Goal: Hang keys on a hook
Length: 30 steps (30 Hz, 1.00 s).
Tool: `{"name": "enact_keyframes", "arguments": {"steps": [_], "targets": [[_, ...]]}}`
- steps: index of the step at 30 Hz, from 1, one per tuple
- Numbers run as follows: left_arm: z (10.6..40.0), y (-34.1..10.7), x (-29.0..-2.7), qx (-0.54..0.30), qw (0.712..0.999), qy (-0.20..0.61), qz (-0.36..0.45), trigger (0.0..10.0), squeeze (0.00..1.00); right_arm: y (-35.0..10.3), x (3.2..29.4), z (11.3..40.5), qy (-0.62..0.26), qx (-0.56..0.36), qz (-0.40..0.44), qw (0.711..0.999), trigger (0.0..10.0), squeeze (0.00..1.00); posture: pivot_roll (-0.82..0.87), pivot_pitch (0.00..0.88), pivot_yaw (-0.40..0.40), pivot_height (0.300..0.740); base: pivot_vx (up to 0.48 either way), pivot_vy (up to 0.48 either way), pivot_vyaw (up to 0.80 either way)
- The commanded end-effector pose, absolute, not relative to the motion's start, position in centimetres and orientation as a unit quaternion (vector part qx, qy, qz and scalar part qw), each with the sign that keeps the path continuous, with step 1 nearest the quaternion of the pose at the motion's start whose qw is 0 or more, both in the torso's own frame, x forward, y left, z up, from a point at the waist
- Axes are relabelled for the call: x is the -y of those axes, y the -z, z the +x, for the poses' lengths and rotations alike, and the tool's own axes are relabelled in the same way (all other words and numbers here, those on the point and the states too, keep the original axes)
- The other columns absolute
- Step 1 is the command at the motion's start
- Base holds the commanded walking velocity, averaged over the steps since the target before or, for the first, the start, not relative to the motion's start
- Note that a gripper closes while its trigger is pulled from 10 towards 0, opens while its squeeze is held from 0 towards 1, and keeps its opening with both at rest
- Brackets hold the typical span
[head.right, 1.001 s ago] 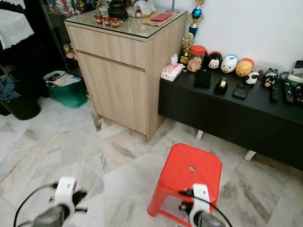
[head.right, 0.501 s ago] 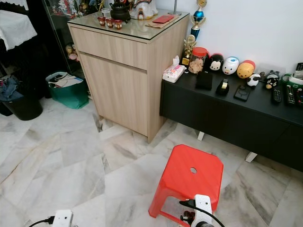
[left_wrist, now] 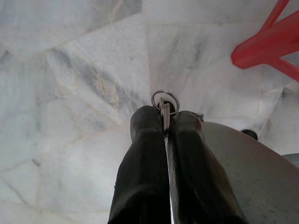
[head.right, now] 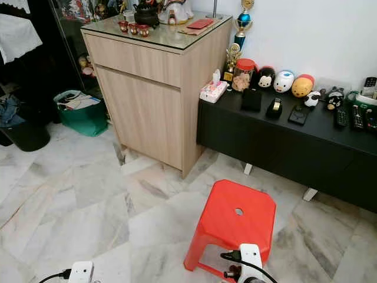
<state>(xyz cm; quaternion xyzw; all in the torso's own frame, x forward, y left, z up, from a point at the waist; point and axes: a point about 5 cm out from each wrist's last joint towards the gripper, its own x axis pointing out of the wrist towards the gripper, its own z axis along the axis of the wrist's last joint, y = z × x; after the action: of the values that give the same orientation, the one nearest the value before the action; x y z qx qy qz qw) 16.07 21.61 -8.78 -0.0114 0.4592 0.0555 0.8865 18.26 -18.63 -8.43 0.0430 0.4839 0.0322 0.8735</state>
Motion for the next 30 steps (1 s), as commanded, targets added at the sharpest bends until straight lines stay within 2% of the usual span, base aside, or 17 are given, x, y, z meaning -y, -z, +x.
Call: {"name": "enact_keyframes", "arguments": {"steps": [1, 13, 30], "targets": [[16.0, 8.9, -21.3, -0.461, 0.885, -0.056, -0.013, 10.0, 0.0, 8.5, 19.0, 18.0, -0.029, -0.492, 0.038, 0.869, 10.0, 0.0, -0.04, 0.0, -0.05, 0.74, 0.0, 0.0, 0.0], [14.7, 9.5, -21.2, -0.481, 0.875, -0.059, -0.021, 10.0, 0.0, 8.7, 19.7, 17.5, -0.012, -0.497, 0.038, 0.867, 10.0, 0.0, -0.05, 0.0, -0.047, 0.74, -0.23, 0.0, 0.0], [14.9, 9.4, -21.4, -0.481, 0.874, -0.058, -0.02, 10.0, 0.0, 8.9, 21.0, 16.5, 0.001, -0.499, 0.045, 0.865, 10.0, 0.0, -0.05, 0.0, -0.049, 0.74, -0.37, 0.0, 0.0]]}}
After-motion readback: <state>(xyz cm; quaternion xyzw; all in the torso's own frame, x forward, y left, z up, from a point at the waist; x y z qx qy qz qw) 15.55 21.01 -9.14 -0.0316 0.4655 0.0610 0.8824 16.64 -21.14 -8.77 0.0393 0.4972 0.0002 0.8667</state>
